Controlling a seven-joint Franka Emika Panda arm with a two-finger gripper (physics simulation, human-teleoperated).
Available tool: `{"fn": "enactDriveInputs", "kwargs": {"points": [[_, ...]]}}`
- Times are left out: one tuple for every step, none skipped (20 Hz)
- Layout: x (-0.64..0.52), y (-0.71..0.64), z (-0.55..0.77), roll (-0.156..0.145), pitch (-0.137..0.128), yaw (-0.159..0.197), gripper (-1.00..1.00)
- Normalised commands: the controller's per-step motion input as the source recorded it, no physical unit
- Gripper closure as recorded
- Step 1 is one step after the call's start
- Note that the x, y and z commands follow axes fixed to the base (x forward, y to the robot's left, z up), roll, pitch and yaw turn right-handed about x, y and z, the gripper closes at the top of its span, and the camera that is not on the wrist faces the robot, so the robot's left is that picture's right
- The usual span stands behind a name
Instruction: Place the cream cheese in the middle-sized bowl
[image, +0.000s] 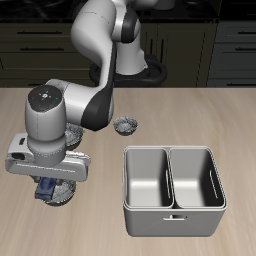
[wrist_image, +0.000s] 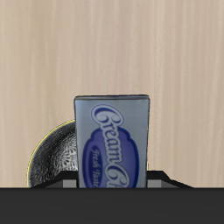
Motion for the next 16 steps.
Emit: {"fn": "enactDriveInputs", "kwargs": {"points": [[-0.18,0.37,-0.08,0.013,-0.026,0.185,-1.00],[-0.01,0.40,-0.23,0.107,0.041,0.015,-1.00],[-0.05,0.10,-0.05,-0.035,0.043,-0.022,-1.00],[-0.03,0.22,0.03,0.069,-0.040,0.041,-1.00],[-0.03,0.14,-0.01,0.057,0.024,-0.007,-1.00],[0.00,0.03,0.02,-0.009,-0.022,0.010,-1.00],[-0.02,0.02,0.03,-0.027,-0.011,0.026,-1.00],[-0.03,0.27,0.09,0.129,-0.004,0.000,-1.00],[0.01,-0.03,0.04,-0.044,-0.025,0.039,-1.00],[-0.01,0.23,0.11,0.080,-0.015,0.017,-1.00],[-0.01,-0.05,0.08,-0.037,-0.004,-0.016,-1.00],[-0.06,0.12,0.20,0.063,-0.047,0.011,-1.00],[-0.07,0.07,0.09,0.018,-0.013,0.008,-1.00],[0.06,-0.09,0.03,-0.021,-0.002,0.002,-1.00],[-0.03,0.15,0.15,0.034,-0.046,0.065,-1.00],[-0.05,0.03,0.02,0.029,0.020,-0.040,-1.00]]}}
